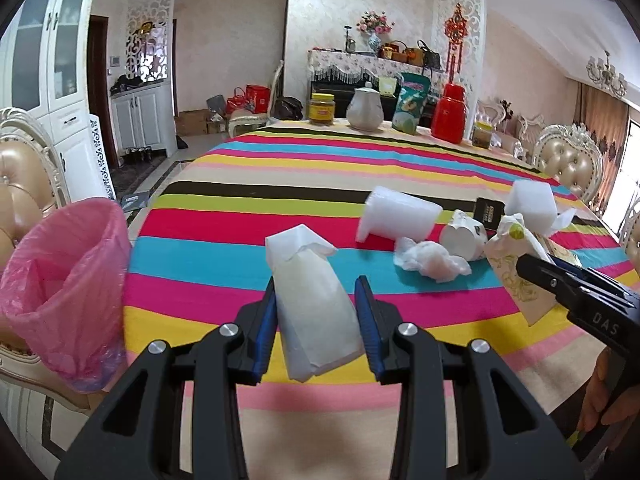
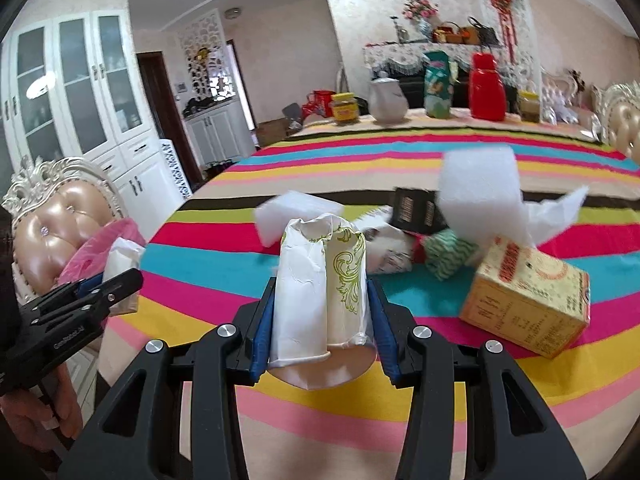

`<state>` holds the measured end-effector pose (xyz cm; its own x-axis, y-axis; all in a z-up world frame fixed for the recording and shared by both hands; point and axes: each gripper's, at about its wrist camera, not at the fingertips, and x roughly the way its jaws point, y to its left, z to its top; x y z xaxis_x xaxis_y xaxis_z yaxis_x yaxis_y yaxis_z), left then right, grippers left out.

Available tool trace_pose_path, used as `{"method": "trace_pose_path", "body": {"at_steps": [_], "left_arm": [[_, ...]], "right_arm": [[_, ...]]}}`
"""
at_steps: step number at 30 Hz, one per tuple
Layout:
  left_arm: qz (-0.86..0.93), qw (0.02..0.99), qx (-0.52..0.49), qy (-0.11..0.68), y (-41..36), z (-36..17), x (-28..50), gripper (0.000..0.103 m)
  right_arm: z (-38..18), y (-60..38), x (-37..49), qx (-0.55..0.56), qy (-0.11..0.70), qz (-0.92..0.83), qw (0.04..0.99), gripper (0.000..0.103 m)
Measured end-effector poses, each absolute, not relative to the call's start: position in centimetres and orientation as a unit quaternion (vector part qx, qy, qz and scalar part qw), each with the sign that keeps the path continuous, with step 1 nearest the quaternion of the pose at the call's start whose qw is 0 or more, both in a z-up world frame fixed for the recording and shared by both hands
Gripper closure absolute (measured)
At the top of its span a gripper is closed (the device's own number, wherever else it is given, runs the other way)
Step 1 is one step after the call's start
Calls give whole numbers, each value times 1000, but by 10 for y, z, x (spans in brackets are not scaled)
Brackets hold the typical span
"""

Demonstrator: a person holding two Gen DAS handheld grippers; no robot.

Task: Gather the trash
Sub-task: 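Grasp the white foam sleeve with the left gripper, then carry the foam sleeve over the pink bin and open the left gripper while the right drops the paper cup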

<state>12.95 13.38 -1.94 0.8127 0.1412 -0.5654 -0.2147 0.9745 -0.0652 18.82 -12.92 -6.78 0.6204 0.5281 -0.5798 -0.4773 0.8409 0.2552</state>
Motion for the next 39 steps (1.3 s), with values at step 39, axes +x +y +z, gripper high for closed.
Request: {"method": "trace_pose_path", "body": {"at_steps": [39], "left_arm": [[292,921,-106,235,391,10,33,66]], "right_arm": [[-11,186,144,-80,270,519,807,59]]}}
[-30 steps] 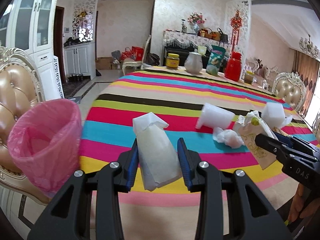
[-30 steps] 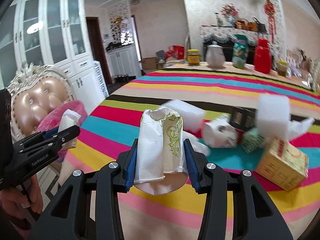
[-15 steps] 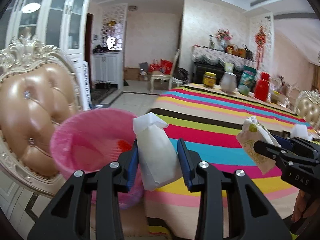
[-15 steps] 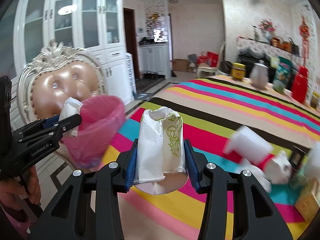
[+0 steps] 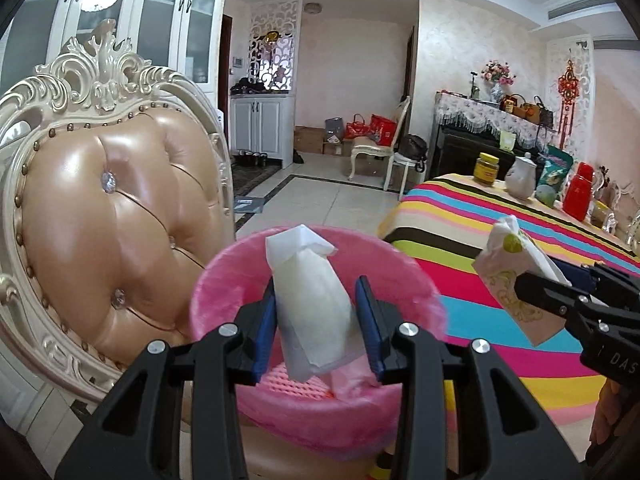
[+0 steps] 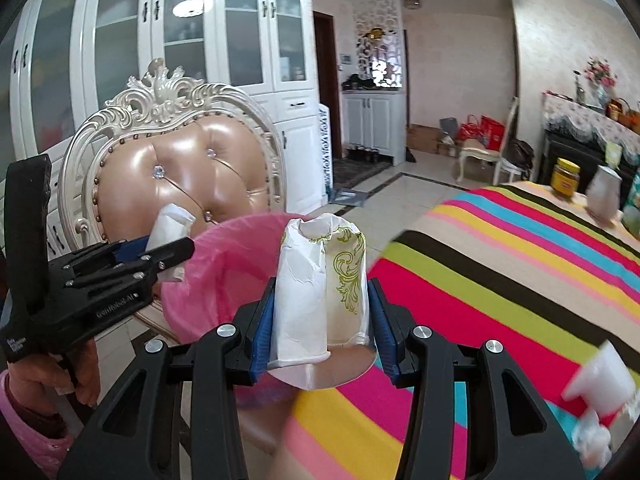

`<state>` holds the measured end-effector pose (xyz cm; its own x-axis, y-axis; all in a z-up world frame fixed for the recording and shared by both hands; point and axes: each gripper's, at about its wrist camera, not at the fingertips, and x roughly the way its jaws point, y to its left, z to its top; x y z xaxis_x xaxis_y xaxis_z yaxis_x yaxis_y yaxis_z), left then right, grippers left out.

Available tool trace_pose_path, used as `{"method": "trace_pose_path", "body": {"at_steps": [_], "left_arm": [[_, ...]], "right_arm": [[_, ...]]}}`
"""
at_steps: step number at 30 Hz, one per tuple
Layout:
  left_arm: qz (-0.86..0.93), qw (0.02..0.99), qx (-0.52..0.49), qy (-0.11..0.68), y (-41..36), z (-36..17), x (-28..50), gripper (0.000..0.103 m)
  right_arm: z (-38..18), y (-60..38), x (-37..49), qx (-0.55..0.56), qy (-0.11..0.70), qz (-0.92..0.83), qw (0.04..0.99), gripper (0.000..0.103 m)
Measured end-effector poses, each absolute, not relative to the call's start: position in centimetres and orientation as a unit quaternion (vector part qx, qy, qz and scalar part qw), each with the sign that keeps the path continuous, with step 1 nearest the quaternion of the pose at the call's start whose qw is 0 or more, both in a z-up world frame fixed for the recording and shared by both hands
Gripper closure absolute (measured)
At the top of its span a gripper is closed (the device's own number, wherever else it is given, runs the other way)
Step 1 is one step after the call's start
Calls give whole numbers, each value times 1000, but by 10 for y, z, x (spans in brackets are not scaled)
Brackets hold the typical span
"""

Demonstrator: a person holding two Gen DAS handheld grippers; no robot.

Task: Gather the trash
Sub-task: 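Carry the foam sleeve over the pink bin and open the left gripper while the right drops the paper cup, then move both grippers back over the table toward the remaining trash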

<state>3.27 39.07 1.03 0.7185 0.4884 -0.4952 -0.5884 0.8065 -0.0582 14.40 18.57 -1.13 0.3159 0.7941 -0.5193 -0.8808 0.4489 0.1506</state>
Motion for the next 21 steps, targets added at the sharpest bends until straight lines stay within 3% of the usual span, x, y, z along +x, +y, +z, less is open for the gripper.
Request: {"method": "trace_pose_path", "body": {"at_steps": [8,10,11,12,18,21], "left_arm": [[298,915,-109,248,426,-4,41,64],[308,911,-110,250,437,-9,43,49],[333,903,-110,250,441,-11,41,31],[347,899,-115,240,443,-11,36,25],[381,892,-115,213,432,-8,7,5],[380,892,-112,218,420,-9,1,5]], "right_arm": [[-19,240,151,-83,279,542,788,55],[-23,252,152,-81,277,557,779,45],[-25,256,152,-83,275,559,778,35],[-27,260,152,-89,272,552,783,30],[-29,231,153,-77,280,540,790,30],[-28,206,152,-74,278,530,797,27]]}}
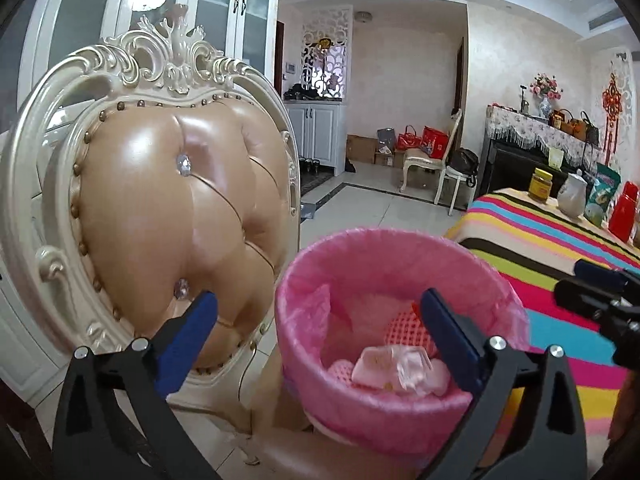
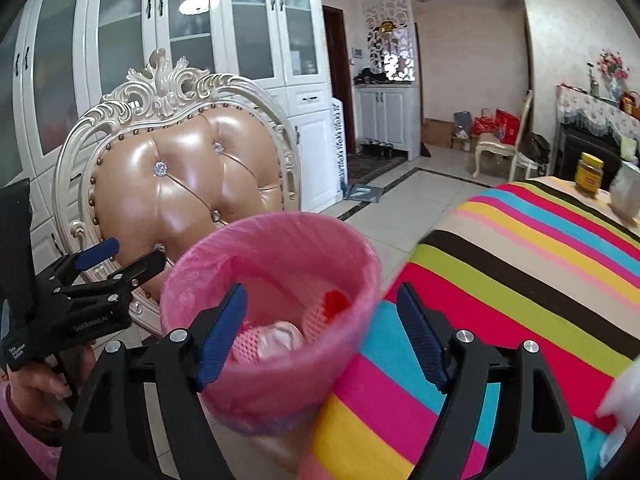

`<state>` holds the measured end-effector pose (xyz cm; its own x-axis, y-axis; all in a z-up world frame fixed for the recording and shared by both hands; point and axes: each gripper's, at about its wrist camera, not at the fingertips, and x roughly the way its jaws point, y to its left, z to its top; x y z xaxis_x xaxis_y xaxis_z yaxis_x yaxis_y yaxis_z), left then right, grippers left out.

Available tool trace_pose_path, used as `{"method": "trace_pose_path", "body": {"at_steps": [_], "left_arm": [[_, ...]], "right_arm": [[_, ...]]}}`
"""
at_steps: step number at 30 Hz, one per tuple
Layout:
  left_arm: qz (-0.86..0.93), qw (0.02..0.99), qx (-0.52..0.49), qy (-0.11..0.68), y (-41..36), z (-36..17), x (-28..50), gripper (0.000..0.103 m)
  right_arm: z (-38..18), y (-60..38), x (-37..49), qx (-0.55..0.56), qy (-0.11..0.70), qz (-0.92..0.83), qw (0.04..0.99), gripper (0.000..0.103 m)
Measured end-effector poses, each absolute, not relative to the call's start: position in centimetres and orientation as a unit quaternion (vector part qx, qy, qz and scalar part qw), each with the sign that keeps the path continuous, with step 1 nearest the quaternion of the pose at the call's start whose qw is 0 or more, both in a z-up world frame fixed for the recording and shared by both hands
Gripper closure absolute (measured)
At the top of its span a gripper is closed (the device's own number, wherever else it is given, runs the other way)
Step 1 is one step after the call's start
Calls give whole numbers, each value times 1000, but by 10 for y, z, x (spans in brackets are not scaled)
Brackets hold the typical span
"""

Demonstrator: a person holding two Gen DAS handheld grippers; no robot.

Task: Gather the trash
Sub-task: 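Move both grippers back over the table toward the remaining trash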

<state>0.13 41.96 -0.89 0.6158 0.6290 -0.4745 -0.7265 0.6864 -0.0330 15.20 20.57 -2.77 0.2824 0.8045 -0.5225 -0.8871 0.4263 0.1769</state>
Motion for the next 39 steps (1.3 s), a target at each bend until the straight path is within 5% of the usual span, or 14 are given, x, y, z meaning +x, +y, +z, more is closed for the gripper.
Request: {"method": "trace_pose_path", "body": {"at_steps": [39], "left_arm": [[-13,938,-22,344,39,-49,201,5]], "right_arm": [[-73,-254,264,22,349,237,906,12]]}}
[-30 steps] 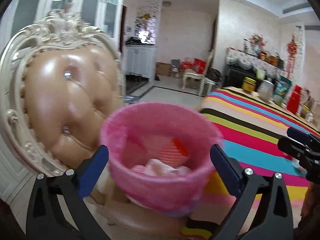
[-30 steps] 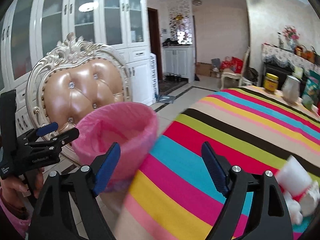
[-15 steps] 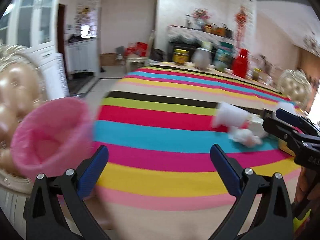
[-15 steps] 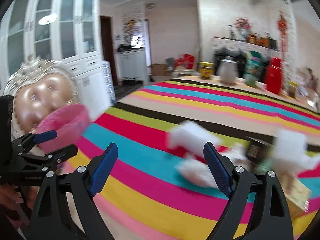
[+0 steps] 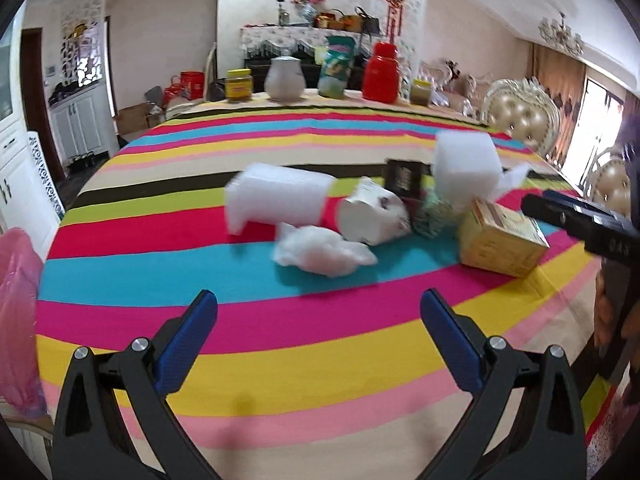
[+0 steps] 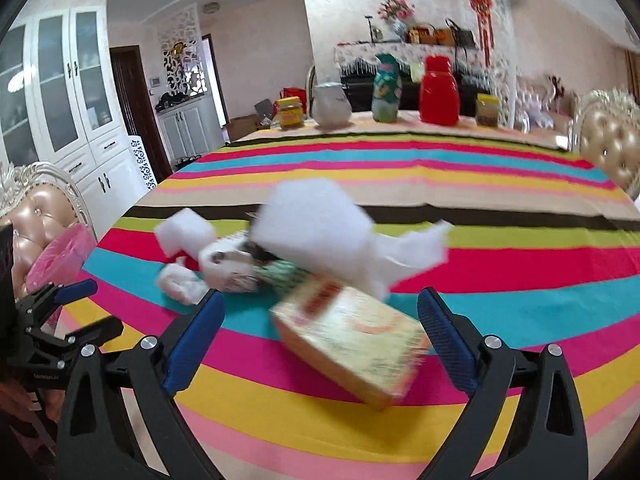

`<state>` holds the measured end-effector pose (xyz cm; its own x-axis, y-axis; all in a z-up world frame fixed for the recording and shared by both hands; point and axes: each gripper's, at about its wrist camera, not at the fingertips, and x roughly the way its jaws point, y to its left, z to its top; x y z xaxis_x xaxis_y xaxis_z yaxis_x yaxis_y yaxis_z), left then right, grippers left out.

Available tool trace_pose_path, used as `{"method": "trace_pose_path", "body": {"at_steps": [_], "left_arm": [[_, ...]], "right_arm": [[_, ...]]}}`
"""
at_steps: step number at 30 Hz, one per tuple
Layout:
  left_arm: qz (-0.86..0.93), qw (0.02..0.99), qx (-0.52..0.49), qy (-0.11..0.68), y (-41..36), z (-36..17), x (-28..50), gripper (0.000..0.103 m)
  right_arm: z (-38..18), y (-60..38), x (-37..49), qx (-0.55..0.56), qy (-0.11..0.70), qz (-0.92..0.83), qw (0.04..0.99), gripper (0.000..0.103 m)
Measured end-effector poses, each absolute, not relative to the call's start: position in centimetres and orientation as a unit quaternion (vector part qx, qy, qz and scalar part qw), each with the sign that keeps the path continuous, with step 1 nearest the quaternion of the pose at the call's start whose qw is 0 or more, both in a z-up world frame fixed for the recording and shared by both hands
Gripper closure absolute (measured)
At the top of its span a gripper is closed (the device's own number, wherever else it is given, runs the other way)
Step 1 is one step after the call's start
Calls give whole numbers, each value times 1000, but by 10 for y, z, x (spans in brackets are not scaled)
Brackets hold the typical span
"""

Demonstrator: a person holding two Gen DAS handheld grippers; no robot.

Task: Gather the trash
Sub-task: 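Move both grippers back over the table toward the remaining trash, then grasp the yellow medicine box with the right gripper while the left grasps the crumpled tissue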

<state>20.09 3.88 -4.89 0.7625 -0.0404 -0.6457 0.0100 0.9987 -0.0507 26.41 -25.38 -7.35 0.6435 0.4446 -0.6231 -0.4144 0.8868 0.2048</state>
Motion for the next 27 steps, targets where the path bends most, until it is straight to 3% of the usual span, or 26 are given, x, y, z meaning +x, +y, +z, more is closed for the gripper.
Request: {"method": "trace_pose_path", "body": {"at_steps": [15,21,27], "left_arm": [[35,934,-30,356,48,-47,196,5],[44,930,-21,364,52,-51,203,5],[48,923,-35,379,64,-57,208,5]], "right_arm": [[-111,-252,280,7,412,305,859,12],[-104,-233,246,-64,403,285,868,31],[-98,-213,224,-79,396,295,866,35]]}}
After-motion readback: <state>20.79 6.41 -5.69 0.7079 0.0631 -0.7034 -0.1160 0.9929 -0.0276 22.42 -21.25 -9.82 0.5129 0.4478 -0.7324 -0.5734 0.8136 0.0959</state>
